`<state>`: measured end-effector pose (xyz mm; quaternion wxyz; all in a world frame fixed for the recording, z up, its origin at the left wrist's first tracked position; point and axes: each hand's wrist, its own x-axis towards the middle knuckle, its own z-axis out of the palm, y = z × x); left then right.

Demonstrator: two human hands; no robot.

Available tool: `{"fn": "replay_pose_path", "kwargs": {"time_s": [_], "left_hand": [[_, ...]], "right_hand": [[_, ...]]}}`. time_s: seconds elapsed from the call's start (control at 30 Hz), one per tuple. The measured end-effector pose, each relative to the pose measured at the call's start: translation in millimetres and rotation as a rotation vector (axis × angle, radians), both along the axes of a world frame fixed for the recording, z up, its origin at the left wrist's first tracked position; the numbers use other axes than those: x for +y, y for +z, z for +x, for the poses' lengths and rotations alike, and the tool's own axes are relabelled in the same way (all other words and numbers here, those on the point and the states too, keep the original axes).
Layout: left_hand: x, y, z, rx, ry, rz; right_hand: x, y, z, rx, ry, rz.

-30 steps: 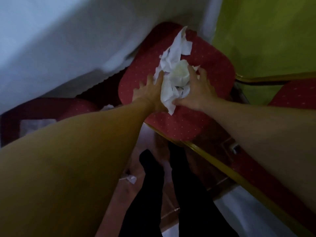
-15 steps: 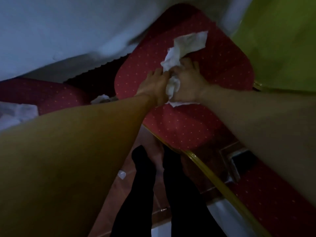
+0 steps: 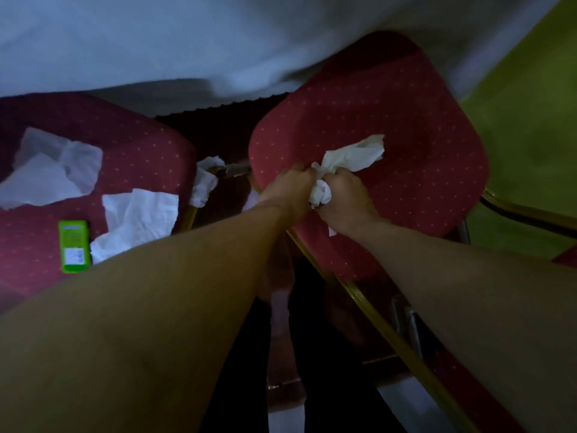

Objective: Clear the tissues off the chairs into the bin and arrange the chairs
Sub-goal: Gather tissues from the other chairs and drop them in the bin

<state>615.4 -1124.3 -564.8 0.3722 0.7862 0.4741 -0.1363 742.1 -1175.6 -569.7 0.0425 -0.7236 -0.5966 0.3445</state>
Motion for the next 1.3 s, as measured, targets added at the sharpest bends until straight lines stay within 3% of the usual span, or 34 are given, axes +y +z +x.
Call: {"fn": "replay_pose_path", "kwargs": {"time_s": [0.4, 0.73, 0.9, 1.0, 1.1, 1.2, 1.3], "left_hand": [[3.9, 38.3, -175.9, 0.049, 0.184, 0.159], [-32.8, 53.4, -366.1, 0.318, 0.340, 0.240], [-46.5, 32.2, -387.3, 0.418, 0.491, 0.135], [-48.8, 13.0, -388.8, 0.332, 0.597, 0.015], [-48.5, -0.3, -388.2, 0.307, 0.593, 0.042], [-46.7, -5.8, -386.1, 0.273, 0.667, 0.051], [-43.0, -10.3, -384.7, 0.241, 0.659, 0.046]], "right_hand": [[43.8, 28.0, -166.5, 0.036, 0.236, 0.026], [52.4, 45.5, -352.1, 0.140, 0.572, 0.026], [45.3, 37.3, -370.6, -0.107, 0.695, -0.151], [39.6, 24.9, -364.9, -0.273, 0.799, -0.238], [36.7, 16.3, -363.6, -0.385, 0.857, -0.203], [38.6, 12.9, -365.7, -0.353, 0.817, -0.089], [39.3, 6.0, -370.1, -0.182, 0.730, -0.035]]}}
